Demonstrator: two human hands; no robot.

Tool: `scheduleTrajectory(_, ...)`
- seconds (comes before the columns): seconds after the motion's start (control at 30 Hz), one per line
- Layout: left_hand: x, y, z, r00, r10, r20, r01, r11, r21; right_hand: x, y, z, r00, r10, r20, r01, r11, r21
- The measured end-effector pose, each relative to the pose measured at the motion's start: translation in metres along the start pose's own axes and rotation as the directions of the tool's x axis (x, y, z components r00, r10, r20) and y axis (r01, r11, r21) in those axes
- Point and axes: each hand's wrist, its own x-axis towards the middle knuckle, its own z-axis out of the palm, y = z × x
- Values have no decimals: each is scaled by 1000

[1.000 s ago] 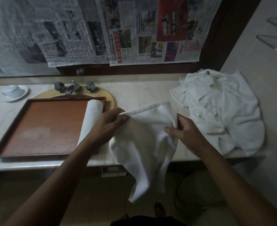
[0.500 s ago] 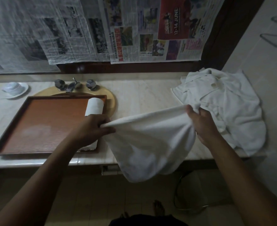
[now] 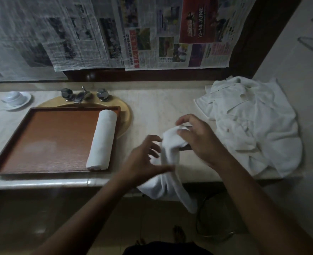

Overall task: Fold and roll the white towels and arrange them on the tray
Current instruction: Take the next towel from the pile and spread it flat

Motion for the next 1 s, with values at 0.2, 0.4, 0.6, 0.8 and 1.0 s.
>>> scheduleTrajectory(0.2, 17, 13, 6, 938, -71, -340, -32, 957, -289, 0, -30, 6, 980, -114, 166, 122, 992, -40)
scheduleTrajectory(0.4, 21, 42, -4, 956, -89, -278, 15, 966, -260, -9, 6, 4, 936, 19, 352, 146, 889, -435)
scheduleTrajectory(0.6, 8, 32, -16, 938, -118, -327, 47, 975, -217, -12, 35, 7, 964, 57, 259, 68, 890, -450)
scheduleTrajectory(0.8, -3, 4, -28, 901, -54, -431, 31, 998, -60, -7, 33, 2, 964, 36, 265, 71, 921, -384)
scheduleTrajectory(1.0, -4, -11, -31, 908, -228, -351, 131, 952, -277, 2, 53, -5, 961, 114, 253, 39, 847, -531)
